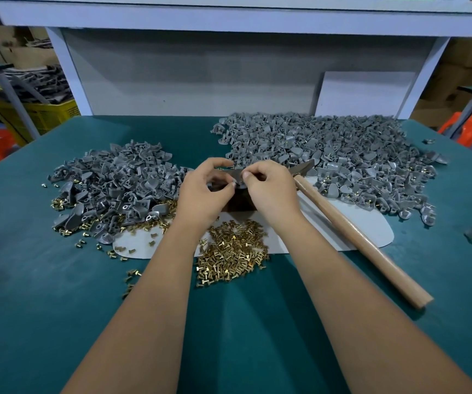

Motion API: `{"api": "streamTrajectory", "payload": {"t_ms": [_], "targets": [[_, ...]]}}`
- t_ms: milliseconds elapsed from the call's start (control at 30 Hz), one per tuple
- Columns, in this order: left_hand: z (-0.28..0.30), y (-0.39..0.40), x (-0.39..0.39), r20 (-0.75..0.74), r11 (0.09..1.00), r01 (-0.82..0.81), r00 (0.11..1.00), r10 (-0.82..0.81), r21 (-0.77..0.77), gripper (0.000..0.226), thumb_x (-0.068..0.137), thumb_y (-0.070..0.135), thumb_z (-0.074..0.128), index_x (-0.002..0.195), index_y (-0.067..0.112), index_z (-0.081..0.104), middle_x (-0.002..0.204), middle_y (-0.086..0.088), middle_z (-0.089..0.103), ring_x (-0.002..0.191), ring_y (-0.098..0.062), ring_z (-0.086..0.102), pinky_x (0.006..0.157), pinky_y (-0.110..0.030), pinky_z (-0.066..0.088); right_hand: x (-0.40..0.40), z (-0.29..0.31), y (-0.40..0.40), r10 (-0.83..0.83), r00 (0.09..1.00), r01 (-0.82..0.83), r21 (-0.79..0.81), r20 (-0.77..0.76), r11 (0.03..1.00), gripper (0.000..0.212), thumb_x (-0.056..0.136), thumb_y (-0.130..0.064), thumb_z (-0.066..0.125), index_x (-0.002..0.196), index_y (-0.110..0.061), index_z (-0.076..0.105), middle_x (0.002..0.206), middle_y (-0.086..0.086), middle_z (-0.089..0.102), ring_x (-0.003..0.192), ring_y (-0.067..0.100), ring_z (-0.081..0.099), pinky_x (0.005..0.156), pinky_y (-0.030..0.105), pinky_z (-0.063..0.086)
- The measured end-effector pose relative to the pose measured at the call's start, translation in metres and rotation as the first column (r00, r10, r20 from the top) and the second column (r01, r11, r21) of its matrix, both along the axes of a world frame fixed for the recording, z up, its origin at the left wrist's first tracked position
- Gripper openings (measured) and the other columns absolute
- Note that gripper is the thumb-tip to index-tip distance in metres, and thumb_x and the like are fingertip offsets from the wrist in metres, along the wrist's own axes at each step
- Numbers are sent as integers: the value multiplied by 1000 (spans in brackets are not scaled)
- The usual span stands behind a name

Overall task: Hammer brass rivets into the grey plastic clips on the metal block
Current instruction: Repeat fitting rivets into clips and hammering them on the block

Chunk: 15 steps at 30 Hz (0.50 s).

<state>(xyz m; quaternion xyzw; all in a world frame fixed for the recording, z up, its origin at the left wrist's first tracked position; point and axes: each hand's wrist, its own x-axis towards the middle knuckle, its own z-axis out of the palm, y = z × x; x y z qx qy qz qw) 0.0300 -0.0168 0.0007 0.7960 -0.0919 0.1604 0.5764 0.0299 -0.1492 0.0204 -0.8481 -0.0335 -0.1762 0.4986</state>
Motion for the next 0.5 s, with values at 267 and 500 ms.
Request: {"api": "streamTrajectory", "payload": {"t_ms": [267,500], "targets": [[2,-3,-2,42,988,-51,998,45,143,17,85,15,71,98,25,75,92,9,72,109,-22,60,96,-39,50,1,-4,3,-47,996,54,-107,71,993,9,87,-14,65,81,-19,69,86,-11,60,80,8,53,69,22,37],[5,-4,-3,66,989,-85,995,77,125,13,85,12,73,96,17,78,90,10,73,87,7,63,76,-3,44,0,-7,7,-72,990,88,-123,125,989,12,87,-10,64,77,-17,65,82,-12,53,73,4,46,63,18,29]]}}
